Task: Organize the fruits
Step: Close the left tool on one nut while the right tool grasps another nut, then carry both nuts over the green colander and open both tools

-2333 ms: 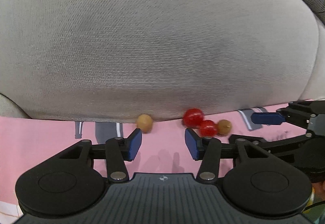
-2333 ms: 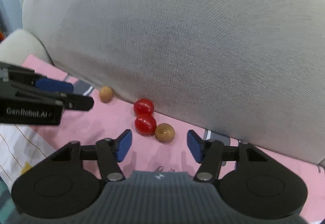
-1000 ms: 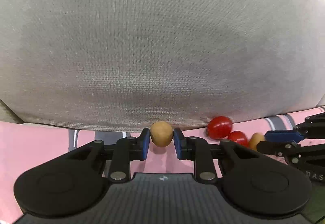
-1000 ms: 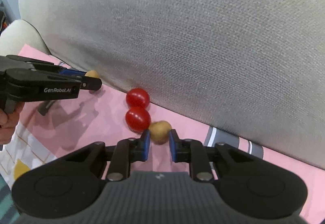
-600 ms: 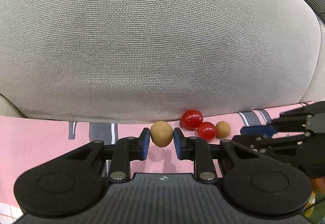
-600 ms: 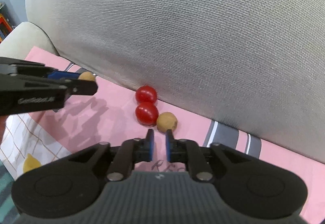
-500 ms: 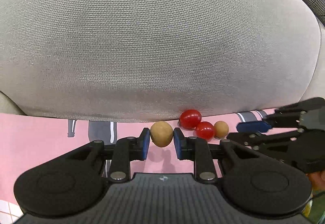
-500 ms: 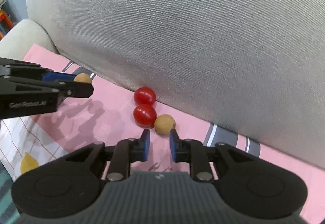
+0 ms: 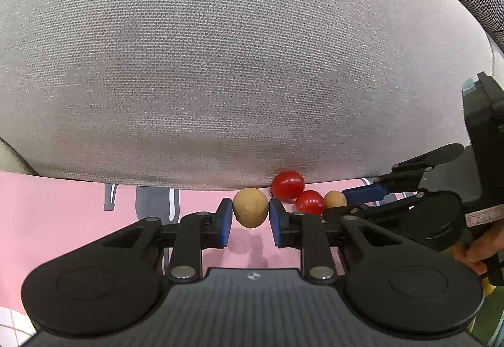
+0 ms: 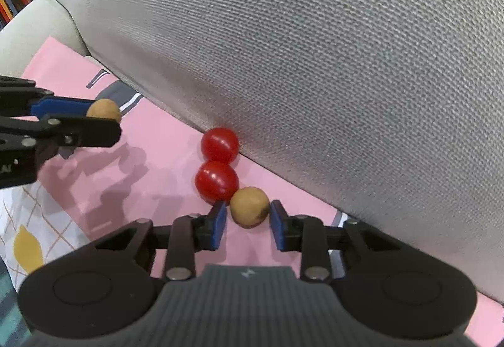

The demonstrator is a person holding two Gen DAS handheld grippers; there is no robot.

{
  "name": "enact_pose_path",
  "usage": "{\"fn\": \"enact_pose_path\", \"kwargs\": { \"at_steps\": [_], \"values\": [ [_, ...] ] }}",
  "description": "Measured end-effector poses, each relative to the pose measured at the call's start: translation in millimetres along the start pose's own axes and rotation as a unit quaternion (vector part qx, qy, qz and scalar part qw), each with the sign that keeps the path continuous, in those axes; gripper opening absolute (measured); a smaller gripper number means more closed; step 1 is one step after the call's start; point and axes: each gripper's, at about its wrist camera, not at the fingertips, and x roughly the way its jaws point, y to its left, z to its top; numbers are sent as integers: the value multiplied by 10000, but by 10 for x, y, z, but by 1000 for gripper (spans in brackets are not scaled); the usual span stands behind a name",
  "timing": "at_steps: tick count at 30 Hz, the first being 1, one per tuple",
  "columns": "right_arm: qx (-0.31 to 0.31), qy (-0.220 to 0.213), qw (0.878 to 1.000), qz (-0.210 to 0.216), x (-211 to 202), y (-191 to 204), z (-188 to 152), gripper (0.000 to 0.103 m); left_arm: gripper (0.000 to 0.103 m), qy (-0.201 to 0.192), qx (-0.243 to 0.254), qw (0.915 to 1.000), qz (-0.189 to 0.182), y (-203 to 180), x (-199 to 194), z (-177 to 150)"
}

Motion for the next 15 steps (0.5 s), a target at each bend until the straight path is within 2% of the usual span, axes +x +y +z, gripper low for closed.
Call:
{"fn": "enact_pose_path", "kwargs": {
  "at_steps": [7, 15],
  "values": [
    [168, -181, 9997, 81, -186, -10, -84, 24, 28, -130, 46, 9999, -60, -101, -276, 11],
    [399, -680, 9967, 205, -777, 109, -301, 24, 28, -305, 109, 9991, -280, -342, -698, -5]
  ]
}}
